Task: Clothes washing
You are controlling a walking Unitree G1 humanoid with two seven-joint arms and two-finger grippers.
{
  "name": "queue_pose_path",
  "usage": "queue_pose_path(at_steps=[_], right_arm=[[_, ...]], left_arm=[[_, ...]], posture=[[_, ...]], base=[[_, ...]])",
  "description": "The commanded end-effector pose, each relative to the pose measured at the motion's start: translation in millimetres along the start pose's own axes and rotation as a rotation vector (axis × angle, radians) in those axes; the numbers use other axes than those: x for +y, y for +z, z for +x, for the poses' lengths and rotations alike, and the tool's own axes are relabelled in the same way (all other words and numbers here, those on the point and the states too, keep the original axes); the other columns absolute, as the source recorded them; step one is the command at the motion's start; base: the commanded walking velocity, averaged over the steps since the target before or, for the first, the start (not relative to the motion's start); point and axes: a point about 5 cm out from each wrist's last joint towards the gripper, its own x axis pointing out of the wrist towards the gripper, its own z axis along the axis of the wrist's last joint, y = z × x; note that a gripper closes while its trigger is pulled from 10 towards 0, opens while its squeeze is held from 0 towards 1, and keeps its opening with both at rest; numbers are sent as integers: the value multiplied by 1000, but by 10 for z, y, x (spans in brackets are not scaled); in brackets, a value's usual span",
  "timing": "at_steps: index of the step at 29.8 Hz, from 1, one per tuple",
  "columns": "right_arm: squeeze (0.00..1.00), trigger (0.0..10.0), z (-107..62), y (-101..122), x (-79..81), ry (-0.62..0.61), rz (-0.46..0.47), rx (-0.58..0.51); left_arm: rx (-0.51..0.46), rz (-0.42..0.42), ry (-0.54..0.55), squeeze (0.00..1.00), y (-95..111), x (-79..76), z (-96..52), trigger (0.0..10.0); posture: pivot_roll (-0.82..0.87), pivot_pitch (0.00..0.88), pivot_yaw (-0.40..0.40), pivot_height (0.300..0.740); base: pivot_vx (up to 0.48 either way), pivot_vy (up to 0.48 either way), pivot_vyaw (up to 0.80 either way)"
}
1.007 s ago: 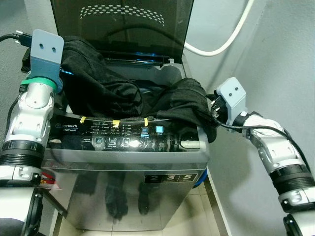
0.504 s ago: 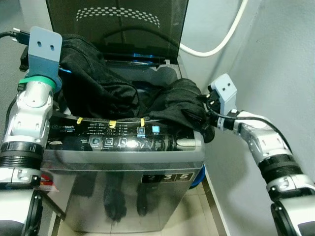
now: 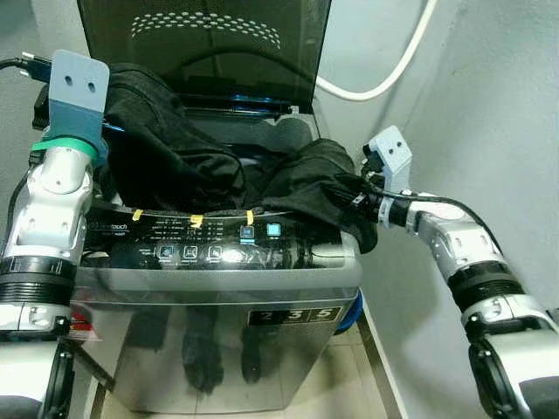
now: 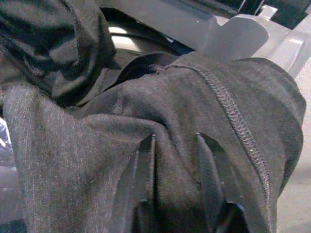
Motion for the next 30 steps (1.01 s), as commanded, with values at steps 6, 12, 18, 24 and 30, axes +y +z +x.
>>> queue_pose_path(at_steps=[6,12,18,24,30], right_arm=[[0,0,119,-59,124,29,100,-23],[0,10000,447,670,348,10,-18,-272],[0,10000,775,1634,1042,151,-51,-574],[0,10000,759,2197,1660,370,36,-803],[0,10000,802,2141,1816,386,-37,-775]], left_arm=[[-42,-6,17,0,98,-9,-26,10000],[-113,-90,-9,0,185,-151,-125,10000],[-225,-296,-434,0,407,-687,-426,10000],[-293,-378,-653,0,581,-938,-656,10000],[-307,-382,-643,0,630,-923,-673,10000]], posture=[[47,120,-30,740],[43,120,-26,740],[40,111,-31,740],[51,103,-42,740],[60,97,-47,740]], base=[[0,0,0],[0,0,0],[0,0,0],[0,0,0],[0,0,0]])
